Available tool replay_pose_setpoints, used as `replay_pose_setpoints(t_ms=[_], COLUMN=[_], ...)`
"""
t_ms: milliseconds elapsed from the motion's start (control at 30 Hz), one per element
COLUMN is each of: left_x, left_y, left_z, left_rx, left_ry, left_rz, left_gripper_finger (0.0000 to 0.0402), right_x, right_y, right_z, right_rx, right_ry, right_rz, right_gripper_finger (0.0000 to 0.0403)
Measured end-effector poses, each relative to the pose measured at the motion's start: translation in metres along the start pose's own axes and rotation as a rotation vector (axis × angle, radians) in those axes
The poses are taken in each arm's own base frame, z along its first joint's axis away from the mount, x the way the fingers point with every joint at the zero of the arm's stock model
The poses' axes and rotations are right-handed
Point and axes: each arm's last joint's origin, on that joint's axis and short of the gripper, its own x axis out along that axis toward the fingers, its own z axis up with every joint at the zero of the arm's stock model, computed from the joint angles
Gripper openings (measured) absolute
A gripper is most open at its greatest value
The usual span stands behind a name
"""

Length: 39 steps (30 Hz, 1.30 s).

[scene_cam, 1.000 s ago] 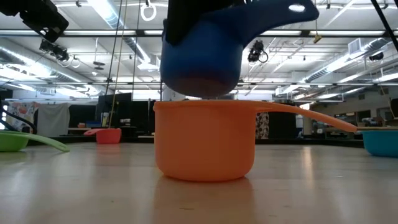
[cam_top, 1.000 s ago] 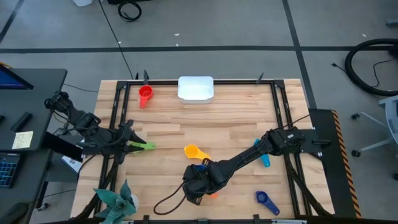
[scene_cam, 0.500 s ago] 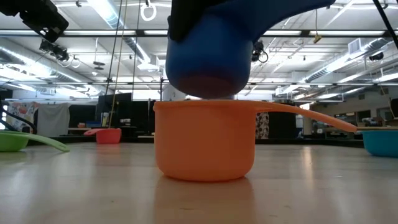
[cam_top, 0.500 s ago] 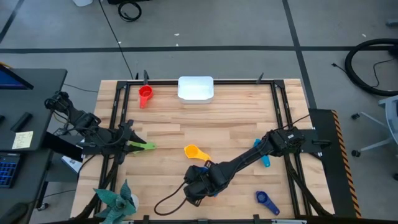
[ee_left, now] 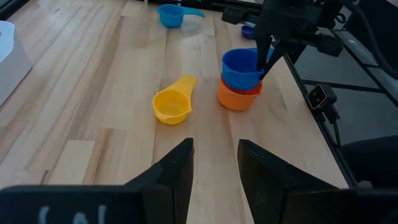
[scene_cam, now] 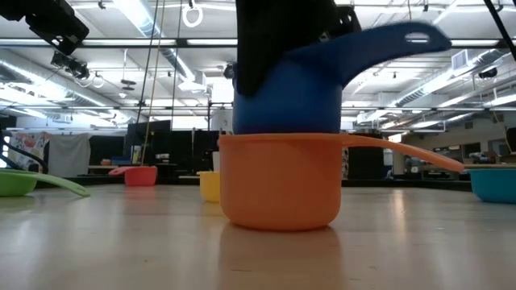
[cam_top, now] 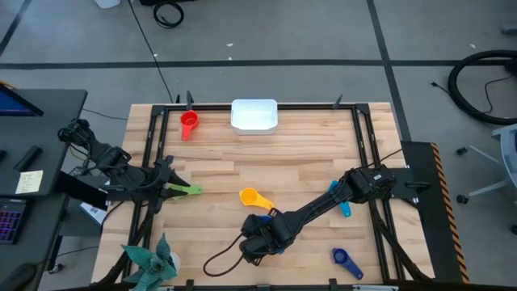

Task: Nest measuring cups in basket
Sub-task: Stack the blue measuring cup on top of the orange measuring cup

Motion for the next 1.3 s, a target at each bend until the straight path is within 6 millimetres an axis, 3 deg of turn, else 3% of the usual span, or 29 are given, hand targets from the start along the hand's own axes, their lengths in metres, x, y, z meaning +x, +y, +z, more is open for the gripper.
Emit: replay_pose_setpoints(t_ms=[233, 467, 1300], left_x=[0.000, 0.000, 0.000], left_y=[0.000, 0.000, 0.000], left_z=[0.000, 0.000, 0.000], left_rx=[-0.001, -0.001, -0.001], left_ry=[0.000, 0.000, 0.000], left_rz=[0.000, 0.000, 0.000], left_gripper_finger=[0.0130, 0.0130, 0.0130], right_x=[0.002, 0.002, 0.006], right_y=[0.000, -0.001, -0.015], right_z=[-0.001, -0.001, 0.015], right_rx=[0.017, 0.026, -0.164], right_ry=[0.028, 0.044, 0.116], right_rz=[0.013, 0.013, 0.020], right_gripper_finger=[0.0012, 0.0039, 0.0072])
